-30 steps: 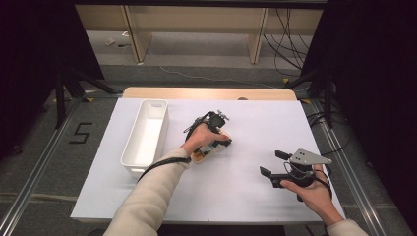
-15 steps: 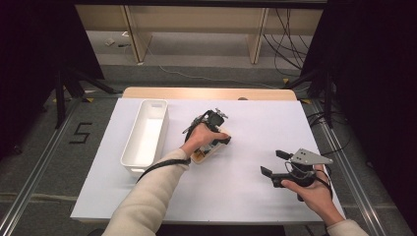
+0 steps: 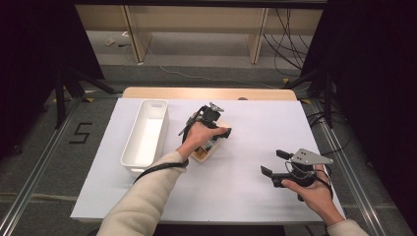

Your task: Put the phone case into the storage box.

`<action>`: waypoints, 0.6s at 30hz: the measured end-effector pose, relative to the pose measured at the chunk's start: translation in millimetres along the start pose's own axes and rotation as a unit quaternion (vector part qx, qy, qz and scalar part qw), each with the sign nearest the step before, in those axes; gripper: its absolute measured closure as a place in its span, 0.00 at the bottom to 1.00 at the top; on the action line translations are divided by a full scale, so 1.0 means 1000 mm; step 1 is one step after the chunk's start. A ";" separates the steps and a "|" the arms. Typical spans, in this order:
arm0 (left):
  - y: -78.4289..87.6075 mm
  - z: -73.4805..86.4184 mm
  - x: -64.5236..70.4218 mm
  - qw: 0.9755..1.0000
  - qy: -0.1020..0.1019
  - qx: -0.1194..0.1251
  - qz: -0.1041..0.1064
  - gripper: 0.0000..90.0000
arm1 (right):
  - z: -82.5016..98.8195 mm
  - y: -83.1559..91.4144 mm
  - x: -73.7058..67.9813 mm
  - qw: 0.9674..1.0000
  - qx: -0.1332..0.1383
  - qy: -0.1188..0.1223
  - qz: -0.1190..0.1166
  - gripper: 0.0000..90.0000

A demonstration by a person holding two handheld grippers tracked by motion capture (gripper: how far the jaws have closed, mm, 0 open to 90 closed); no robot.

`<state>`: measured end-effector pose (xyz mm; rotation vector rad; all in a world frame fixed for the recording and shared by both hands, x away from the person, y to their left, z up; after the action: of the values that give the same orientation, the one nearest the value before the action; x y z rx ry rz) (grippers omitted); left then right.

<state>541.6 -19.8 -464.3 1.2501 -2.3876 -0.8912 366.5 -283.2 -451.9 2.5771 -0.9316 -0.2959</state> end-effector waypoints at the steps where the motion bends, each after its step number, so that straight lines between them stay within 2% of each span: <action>1: 0.002 -0.001 0.000 1.000 0.003 0.004 0.000 0.12 | 0.000 0.000 0.000 1.000 0.000 0.000 -0.001 0.17; 8: 0.014 -0.004 0.000 0.999 0.024 0.022 -0.006 0.12 | 0.000 0.000 0.000 1.000 0.000 0.000 0.000 0.17; 18: 0.031 -0.009 0.001 0.999 0.030 0.043 -0.008 0.12 | 0.000 0.000 0.000 1.000 0.000 0.000 0.001 0.17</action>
<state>526.5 -10.9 -437.3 1.3103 -2.3950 -0.7507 366.2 -283.1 -451.6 2.5756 -0.9349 -0.2940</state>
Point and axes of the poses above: each handheld gripper's, and its own axes: y roughly backward along the jaws, z roughly out of its underside, x roughly to its right, the point moved 2 cm from there along -y, roughly forward along the jaws, and after that the axes turned 6 degrees about -z, right-handed, at the moved point
